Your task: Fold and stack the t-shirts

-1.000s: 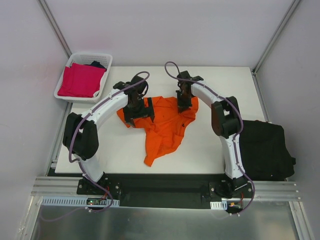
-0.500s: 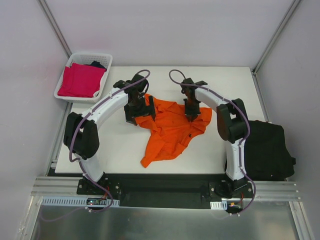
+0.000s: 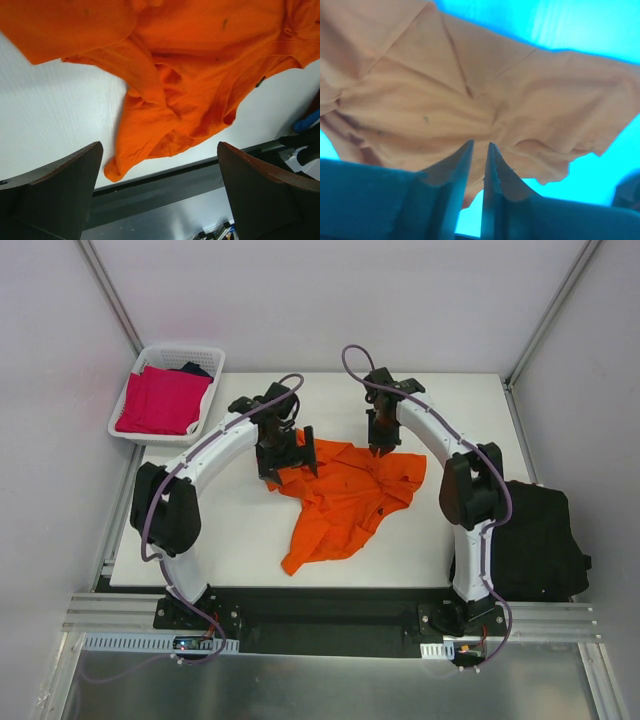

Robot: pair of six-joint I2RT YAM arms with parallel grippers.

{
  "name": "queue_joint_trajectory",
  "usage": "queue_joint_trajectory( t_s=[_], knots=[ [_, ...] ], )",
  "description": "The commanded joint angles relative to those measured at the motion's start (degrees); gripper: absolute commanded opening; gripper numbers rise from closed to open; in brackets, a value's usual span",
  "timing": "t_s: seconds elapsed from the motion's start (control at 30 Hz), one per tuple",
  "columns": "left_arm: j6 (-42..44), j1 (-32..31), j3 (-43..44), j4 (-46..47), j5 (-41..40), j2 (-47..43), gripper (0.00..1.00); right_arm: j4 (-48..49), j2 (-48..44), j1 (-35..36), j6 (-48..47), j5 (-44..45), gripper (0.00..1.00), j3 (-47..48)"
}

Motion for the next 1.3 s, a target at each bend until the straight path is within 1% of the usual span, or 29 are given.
queue_joint_trajectory(
  t_s=[0.0, 0.03, 0.07, 0.17, 0.2, 0.27, 0.3, 0.33, 0.4, 0.53, 0.6, 0.67, 0.8, 0.93, 0.97, 1.1, 1.27],
  knots=[
    [0.9, -1.1, 2.3, 5.8, 9.9, 2.3, 0.99, 1.0, -6.7, 1.8, -0.6, -6.2, 0.16, -6.9],
    [0.7, -1.2, 2.2, 7.1, 11.3, 3.0, 0.97, 1.4, -7.9, 2.2, -0.8, -6.1, 0.16, -7.8],
    [0.4, -1.5, 2.2, 9.3, 12.4, 3.3, 0.93, 1.2, -8.2, 2.4, -1.1, -6.2, 0.16, -8.4],
    [0.2, -2.9, 2.3, 13.8, 16.5, 5.3, 0.84, -0.3, -9.3, 2.6, -1.4, -5.8, 0.16, -9.7],
    [0.2, -3.6, 2.5, 14.8, 17.1, 6.0, 0.75, -0.7, -9.6, 2.6, -1.6, -5.7, 0.17, -9.8],
    [-0.1, -4.1, 3.1, 16.8, 19.5, 8.6, 0.61, -1.7, -10.7, 2.8, -1.9, -4.9, 0.16, -10.4],
    [-0.5, -4.4, 3.4, 18.2, 20.0, 9.6, 0.40, -1.9, -11.1, 2.9, -1.9, -4.6, 0.16, -10.7],
    [-0.9, -4.6, 3.6, 18.7, 20.5, 11.8, 0.29, -2.0, -11.6, 2.9, -1.8, -4.4, 0.16, -11.5],
    [-1.9, -4.6, 4.9, 19.2, 20.5, 14.1, 0.01, -2.1, -13.3, 2.9, -1.4, -3.9, 0.16, -12.5],
    [-2.2, -4.4, 5.7, 19.2, 17.4, 17.5, 0.00, -2.8, -16.2, 2.9, -1.5, -2.7, 0.16, -15.2],
    [-2.7, -4.2, 4.7, 18.9, 13.2, 17.8, 0.00, -3.2, -17.9, 2.9, -1.7, -1.6, 0.16, -16.5],
    [-3.7, -3.4, 2.1, 17.5, 8.6, 17.8, 0.00, -3.2, -18.8, 2.9, -1.7, -1.3, 0.16, -17.5],
    [-5.3, -0.8, -3.7, 15.9, 3.5, 17.1, 0.00, -3.4, -19.6, 3.0, -1.5, -1.4, 0.17, -17.6],
    [-4.4, 1.2, -8.3, 14.3, -0.8, 14.6, 0.00, -3.5, -19.4, 3.1, -1.3, -2.0, 0.16, -17.2],
    [-2.8, 2.4, -11.5, 11.9, -3.9, 11.6, 0.00, -3.4, -19.2, 3.9, -1.1, -2.1, 0.16, -16.9],
    [-2.0, 1.8, -16.5, 10.9, -4.2, 8.1, 0.00, -3.4, -18.7, 5.0, -0.5, -2.5, 0.17, -17.0],
    [-3.9, -0.6, -22.6, 10.8, -4.4, 2.7, 0.00, -3.1, -17.7, 6.6, -0.1, -2.3, 0.17, -18.7]
  ],
)
